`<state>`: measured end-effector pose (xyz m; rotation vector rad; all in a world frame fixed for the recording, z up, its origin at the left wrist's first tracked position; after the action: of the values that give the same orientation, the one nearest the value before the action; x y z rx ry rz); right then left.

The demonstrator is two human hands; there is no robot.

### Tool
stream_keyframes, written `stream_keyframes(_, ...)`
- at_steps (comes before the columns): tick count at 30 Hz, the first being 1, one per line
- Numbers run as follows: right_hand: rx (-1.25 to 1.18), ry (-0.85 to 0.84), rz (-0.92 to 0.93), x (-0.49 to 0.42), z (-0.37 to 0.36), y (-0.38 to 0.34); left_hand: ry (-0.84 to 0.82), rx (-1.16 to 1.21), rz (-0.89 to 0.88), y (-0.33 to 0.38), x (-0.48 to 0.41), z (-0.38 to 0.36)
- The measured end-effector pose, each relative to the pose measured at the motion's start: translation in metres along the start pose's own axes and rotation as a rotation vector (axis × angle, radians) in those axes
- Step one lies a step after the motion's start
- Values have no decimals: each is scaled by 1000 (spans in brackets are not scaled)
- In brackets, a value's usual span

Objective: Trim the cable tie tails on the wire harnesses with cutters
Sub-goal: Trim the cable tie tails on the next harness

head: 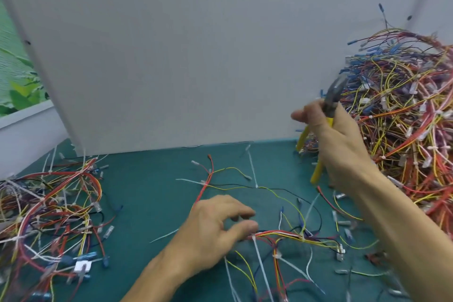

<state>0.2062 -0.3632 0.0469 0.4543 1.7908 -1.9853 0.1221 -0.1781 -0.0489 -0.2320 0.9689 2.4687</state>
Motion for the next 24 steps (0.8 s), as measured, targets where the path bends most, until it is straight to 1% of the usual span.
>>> stream_keyframes(2,-76,36,-15,3,0,1,-70,36,-65,14,-1,-18)
stream_keyframes(4,-128,78,-58,5,1,9,-107,25,-136,23,0,-29)
stream_keyframes(6,-122,92,-67,7,7,11,-93,2,-148,18,1,-32)
stream_keyframes(7,-69,72,-47,9,9,8,-73,-8,-130,13,2,-31)
stream_keyframes(10,222,-87,23,19,6,-1,-20,-116,-70,-7,4,-27)
stream_keyframes(13,520,-262,38,35,-7,3,-70,-290,18,-31,5,-30)
stream_keyframes(15,663,-377,1,46,-16,13,-108,-314,88,-44,6,-33)
stream_keyframes(18,840,-628,-130,66,-33,42,-73,-316,112,-47,6,-33)
stream_keyframes(21,884,-798,-221,87,-45,72,-86,-271,154,-54,7,-34)
stream_keyframes(24,848,-872,-262,101,-52,93,-83,-210,152,-56,7,-33)
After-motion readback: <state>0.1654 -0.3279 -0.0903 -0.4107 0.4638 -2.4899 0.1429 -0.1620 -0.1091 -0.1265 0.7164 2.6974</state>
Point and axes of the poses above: each hand's wrist, its own x-axis away from the middle knuckle, its own z-axis out of the back of the hand, y = z × x, the point moved 10 cm from there along -x, towards the middle knuckle, and after that the axes turned 9 degrees about -y, right-handed, at the moved point
